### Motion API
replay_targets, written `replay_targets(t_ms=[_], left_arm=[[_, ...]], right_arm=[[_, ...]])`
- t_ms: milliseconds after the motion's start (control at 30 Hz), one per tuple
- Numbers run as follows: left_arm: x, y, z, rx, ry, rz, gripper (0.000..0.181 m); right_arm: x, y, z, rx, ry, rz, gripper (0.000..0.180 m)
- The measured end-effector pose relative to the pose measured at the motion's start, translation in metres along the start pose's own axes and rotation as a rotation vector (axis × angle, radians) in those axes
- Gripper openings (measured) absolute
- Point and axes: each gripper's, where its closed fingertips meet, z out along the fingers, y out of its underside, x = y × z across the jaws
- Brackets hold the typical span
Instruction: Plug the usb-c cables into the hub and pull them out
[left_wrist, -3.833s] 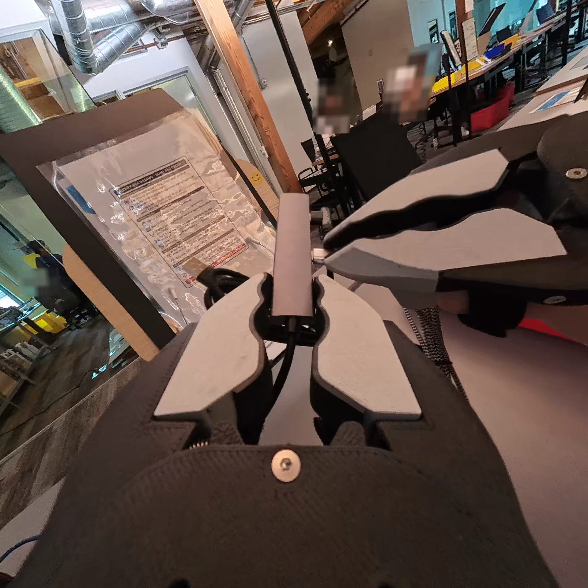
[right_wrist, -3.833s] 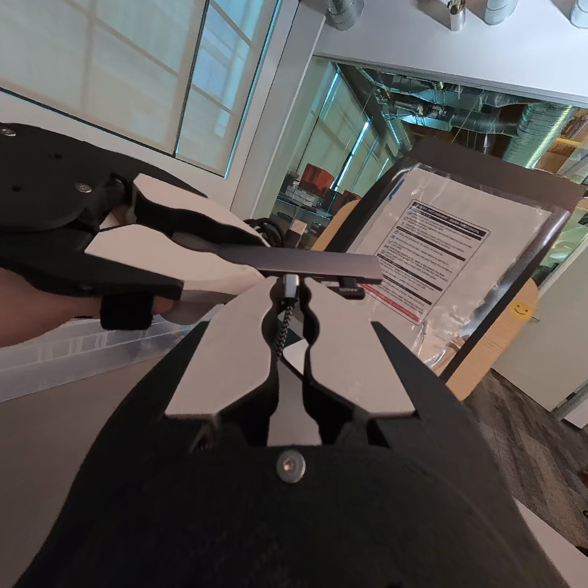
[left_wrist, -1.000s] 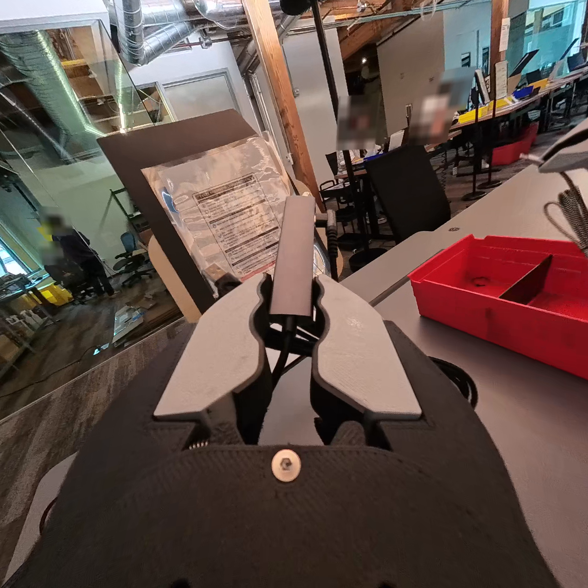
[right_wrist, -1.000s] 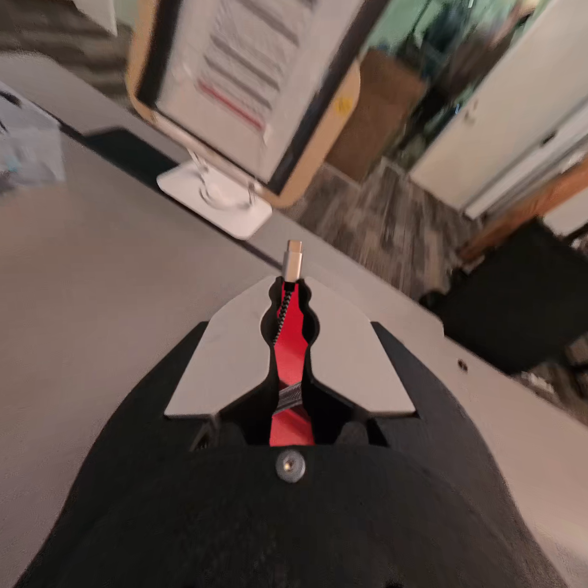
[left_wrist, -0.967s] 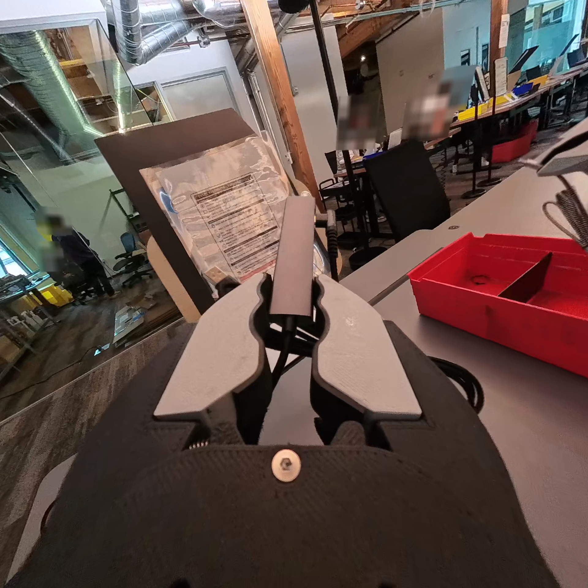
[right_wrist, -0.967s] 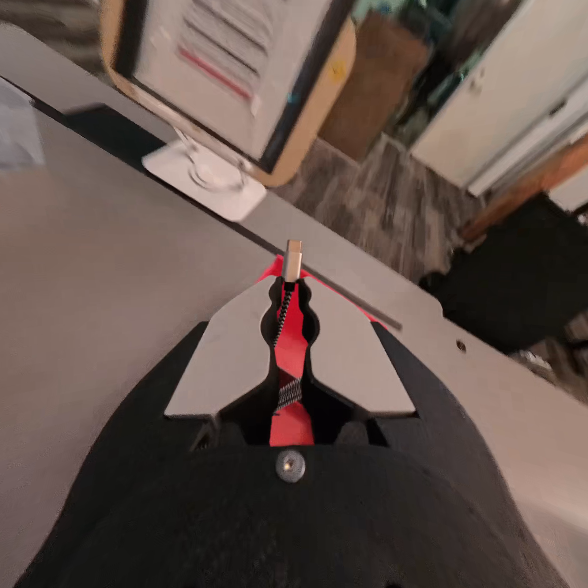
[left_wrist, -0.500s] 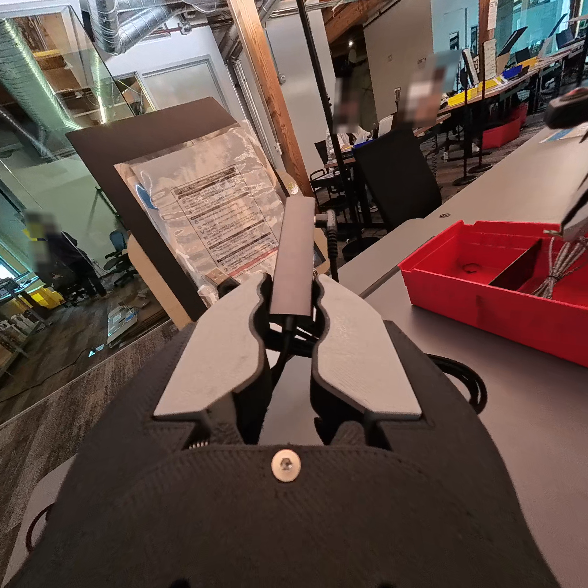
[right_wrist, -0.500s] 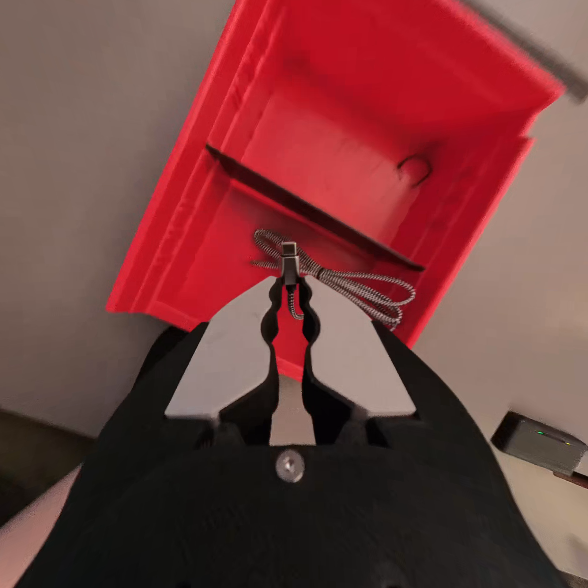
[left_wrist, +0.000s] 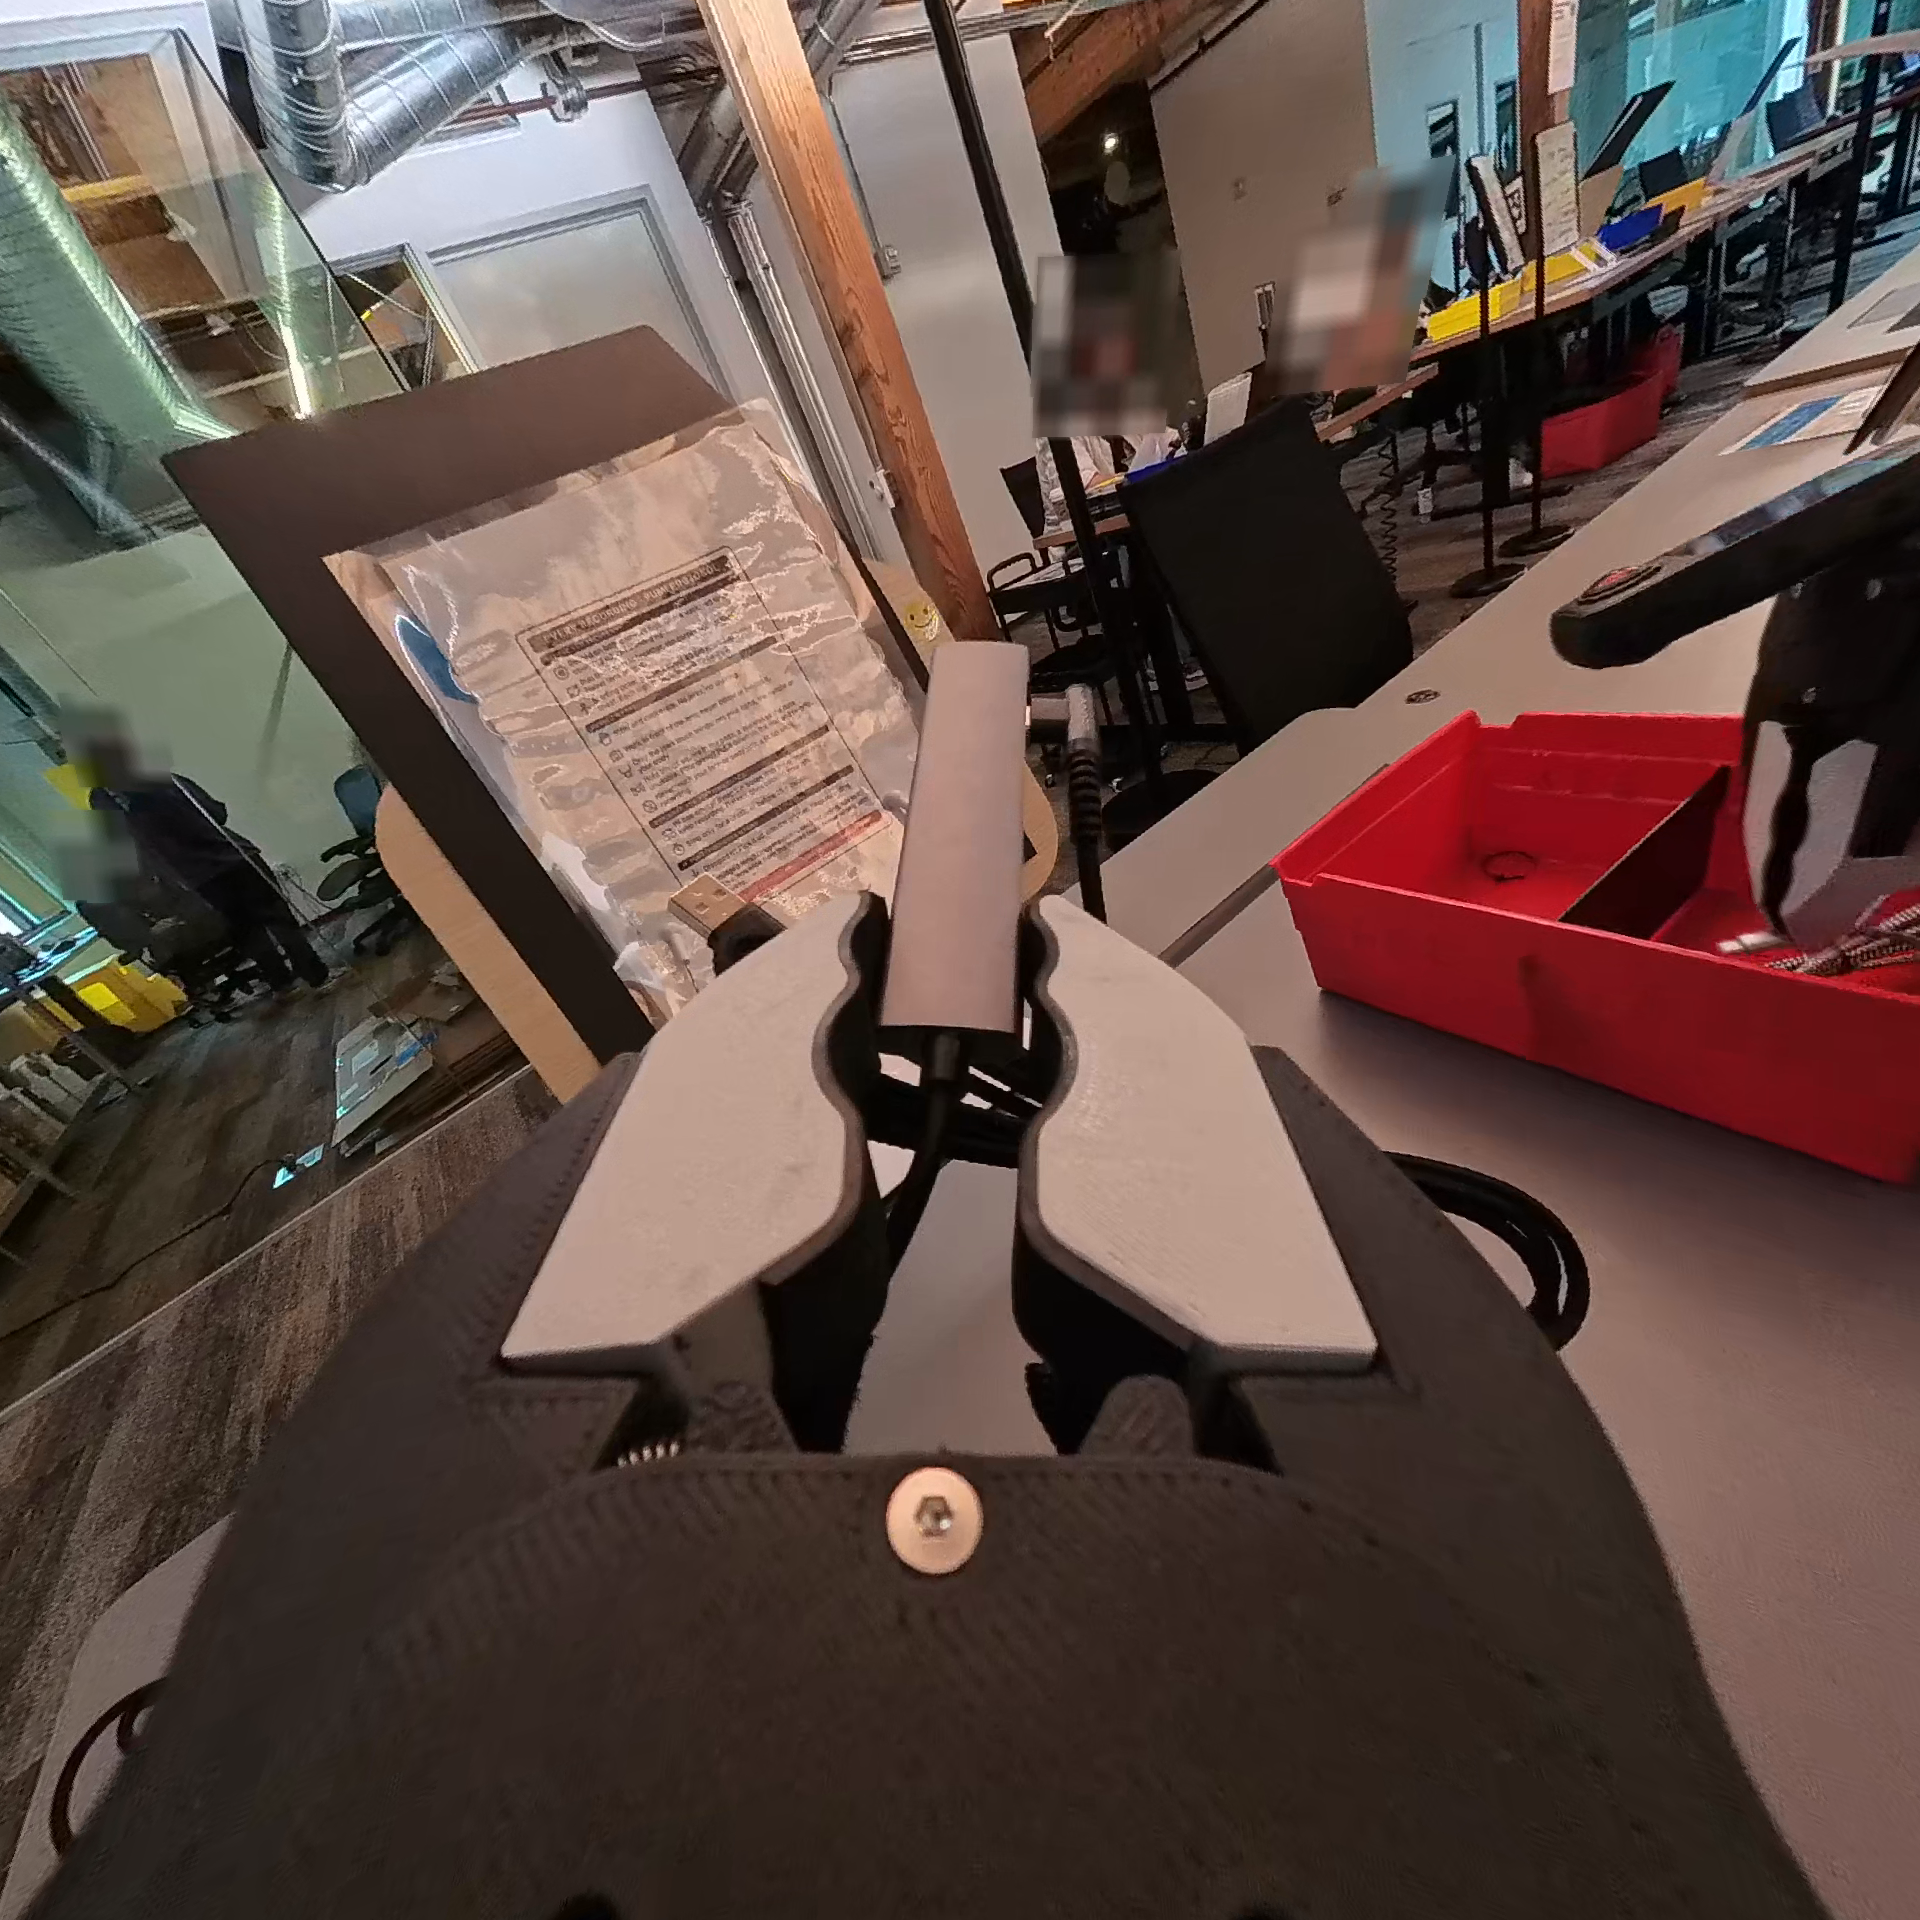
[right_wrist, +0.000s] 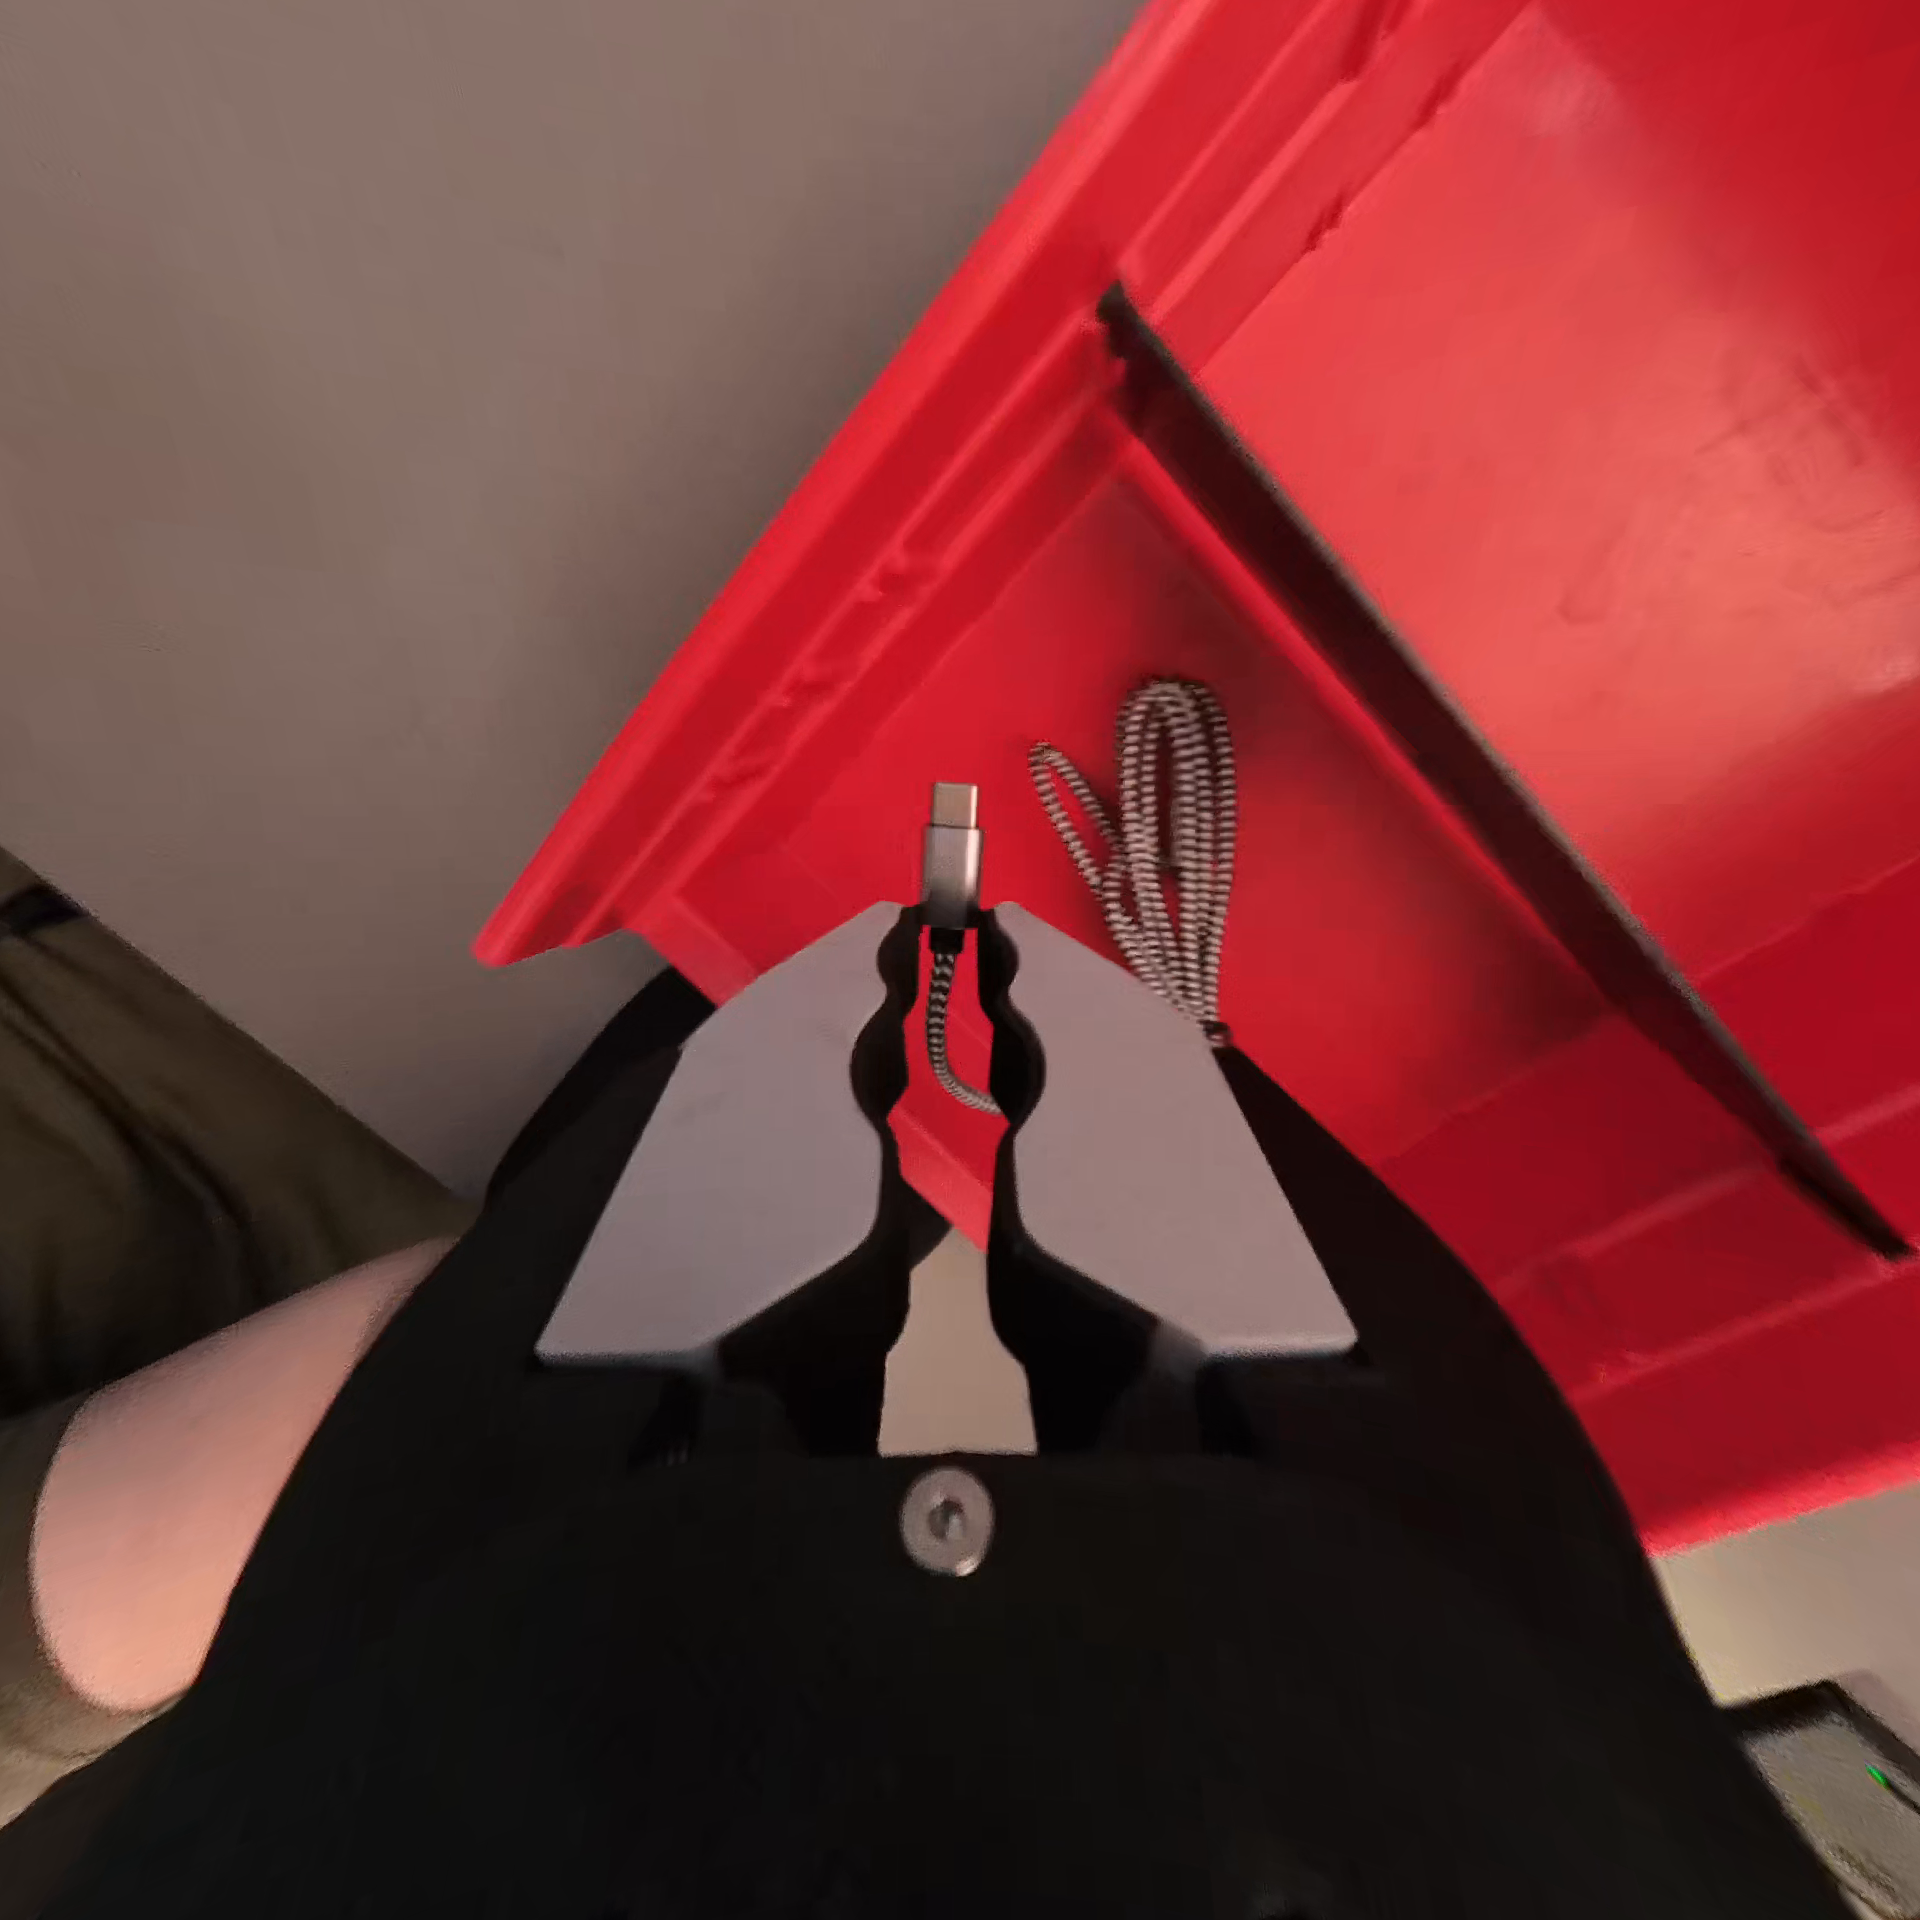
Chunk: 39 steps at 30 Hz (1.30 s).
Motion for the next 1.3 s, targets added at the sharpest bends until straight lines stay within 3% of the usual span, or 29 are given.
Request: replay_targets(t_ms=[300,433,633,800,900,967,1167,1300], left_arm=[[0.005,0.002,0.002,-0.008,0.023,0.006,0.025],[0.010,0.003,0.004,-0.001,0.061,-0.007,0.024],[0.019,0.009,0.010,-0.013,0.084,0.015,0.024],[0.029,0.009,0.016,0.003,0.060,0.070,0.024],[0.039,0.005,0.019,0.048,0.041,0.127,0.025],[0.046,0.002,0.019,0.079,0.030,0.158,0.025],[0.061,-0.003,0.020,0.126,0.058,0.159,0.024],[0.069,0.004,0.025,0.107,0.103,0.120,0.024]], right_arm=[[0.033,-0.001,0.013,-0.022,0.075,0.024,0.024],[0.025,-0.015,-0.006,0.094,0.075,-0.007,0.026],[0.022,-0.070,-0.077,0.448,0.354,-0.132,0.028],[-0.055,-0.148,-0.156,1.002,0.518,-0.402,0.029],[-0.138,-0.180,-0.179,1.374,0.206,-0.466,0.029],[-0.171,-0.190,-0.176,1.480,-0.075,-0.400,0.031],[-0.191,-0.209,-0.151,1.428,-0.601,-0.154,0.034],[-0.190,-0.209,-0.151,1.424,-0.793,-0.090,0.010]])
